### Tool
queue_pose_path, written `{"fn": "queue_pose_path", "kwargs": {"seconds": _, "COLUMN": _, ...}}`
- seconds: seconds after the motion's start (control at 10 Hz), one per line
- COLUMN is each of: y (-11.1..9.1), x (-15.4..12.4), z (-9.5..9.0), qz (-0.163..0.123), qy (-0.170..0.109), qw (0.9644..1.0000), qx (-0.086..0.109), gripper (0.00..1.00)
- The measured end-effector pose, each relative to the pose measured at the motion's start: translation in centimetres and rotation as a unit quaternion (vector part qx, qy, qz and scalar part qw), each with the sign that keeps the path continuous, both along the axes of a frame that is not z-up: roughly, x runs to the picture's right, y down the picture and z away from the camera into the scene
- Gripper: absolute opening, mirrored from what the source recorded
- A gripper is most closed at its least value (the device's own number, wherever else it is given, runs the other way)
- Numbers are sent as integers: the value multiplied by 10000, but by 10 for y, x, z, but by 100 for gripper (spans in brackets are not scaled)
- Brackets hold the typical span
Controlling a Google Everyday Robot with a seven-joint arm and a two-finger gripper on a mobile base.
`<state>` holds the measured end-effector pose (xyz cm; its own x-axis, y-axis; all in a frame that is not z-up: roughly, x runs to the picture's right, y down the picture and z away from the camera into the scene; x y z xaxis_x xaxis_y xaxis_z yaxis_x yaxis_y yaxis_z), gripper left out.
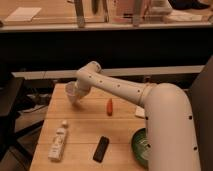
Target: Pick up the ceramic cup
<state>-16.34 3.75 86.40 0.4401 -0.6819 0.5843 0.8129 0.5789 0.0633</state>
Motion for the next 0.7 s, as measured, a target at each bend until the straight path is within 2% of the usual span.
{"fn": "queue_pose_path", "kwargs": {"seconds": 0.2, "y": -4, "x": 6, "z": -12, "qz": -58, "qy": -18, "qw": 10000, "qx": 9, "gripper": 2}}
{"fn": "queue_pose_path", "kwargs": {"seconds": 0.7, "y": -9, "x": 11, "z": -22, "qz": -182, "qy": -68, "qw": 9998, "qx": 0, "gripper": 2}}
